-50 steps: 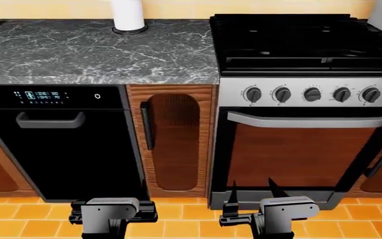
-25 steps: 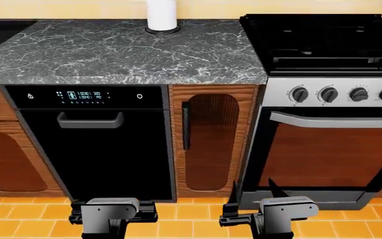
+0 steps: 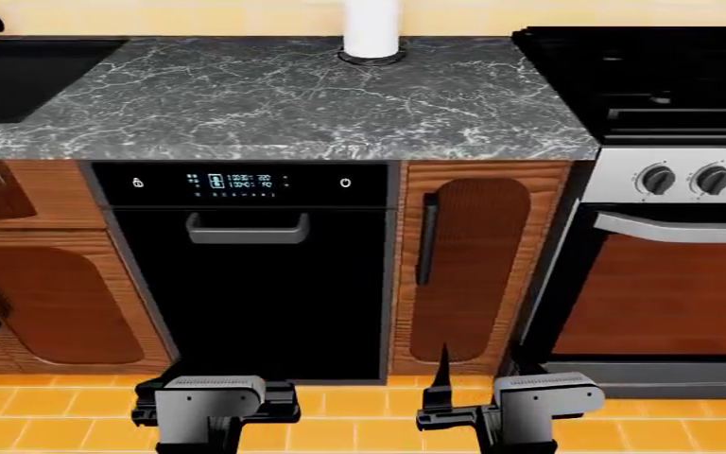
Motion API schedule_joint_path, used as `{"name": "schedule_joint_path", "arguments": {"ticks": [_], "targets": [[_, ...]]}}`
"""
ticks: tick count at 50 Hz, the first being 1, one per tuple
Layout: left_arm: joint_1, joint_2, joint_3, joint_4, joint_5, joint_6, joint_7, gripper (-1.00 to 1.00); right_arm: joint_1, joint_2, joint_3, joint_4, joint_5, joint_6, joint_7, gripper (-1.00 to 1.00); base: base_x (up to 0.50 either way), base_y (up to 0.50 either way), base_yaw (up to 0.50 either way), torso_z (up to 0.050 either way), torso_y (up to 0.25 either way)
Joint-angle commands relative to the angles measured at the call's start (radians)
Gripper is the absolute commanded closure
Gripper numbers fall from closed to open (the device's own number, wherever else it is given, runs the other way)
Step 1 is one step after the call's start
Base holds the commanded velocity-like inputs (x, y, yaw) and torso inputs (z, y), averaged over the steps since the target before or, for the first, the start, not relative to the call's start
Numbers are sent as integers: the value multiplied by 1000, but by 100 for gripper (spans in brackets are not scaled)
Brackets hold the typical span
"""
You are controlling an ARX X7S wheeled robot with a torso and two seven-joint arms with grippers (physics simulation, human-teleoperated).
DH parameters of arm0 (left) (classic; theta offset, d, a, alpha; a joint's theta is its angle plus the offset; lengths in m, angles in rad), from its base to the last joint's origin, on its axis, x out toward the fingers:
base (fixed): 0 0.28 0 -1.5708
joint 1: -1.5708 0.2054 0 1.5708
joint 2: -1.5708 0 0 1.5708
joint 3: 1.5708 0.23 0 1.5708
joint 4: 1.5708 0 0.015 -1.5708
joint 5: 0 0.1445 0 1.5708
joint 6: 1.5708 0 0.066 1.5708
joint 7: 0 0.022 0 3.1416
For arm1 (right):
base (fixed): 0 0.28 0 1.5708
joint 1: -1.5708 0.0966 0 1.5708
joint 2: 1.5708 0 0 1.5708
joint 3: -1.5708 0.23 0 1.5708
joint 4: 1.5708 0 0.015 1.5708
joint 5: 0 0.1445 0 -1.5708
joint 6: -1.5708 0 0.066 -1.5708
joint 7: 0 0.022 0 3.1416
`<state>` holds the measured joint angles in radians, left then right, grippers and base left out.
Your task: Pick and place the shaker into the drawer. Then close the cabinet.
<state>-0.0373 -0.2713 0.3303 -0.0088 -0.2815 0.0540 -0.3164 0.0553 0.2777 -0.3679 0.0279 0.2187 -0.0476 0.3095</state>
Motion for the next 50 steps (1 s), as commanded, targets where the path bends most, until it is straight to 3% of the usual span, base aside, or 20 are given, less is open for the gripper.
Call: {"name": "schedule_joint_path", "arguments": {"ticks": [1, 10, 27, 40, 50], "targets": [[0, -3, 4, 1, -1, 1, -4, -100, 0, 3, -2, -1, 4, -2, 3, -100, -1, 500, 0, 0, 0], [1, -5, 6, 4, -3, 3, -7, -100, -3, 4, 1, -3, 16, -14, 1, -100, -1, 500, 0, 0, 0], [0, -8, 10, 0, -5, 11, -10, -100, -3, 4, 6, 2, 50, -23, -8, -100, 2, 0, 0, 0, 0], [-1, -10, 14, -1, -8, 12, -13, -100, -1, 7, 4, 1, 57, -21, -6, -100, 455, 1, 0, 0, 0], [-1, -13, 18, 0, -9, 16, -13, -100, -2, 9, 2, 3, 58, -31, -6, -100, 0, 0, 0, 0, 0]]}}
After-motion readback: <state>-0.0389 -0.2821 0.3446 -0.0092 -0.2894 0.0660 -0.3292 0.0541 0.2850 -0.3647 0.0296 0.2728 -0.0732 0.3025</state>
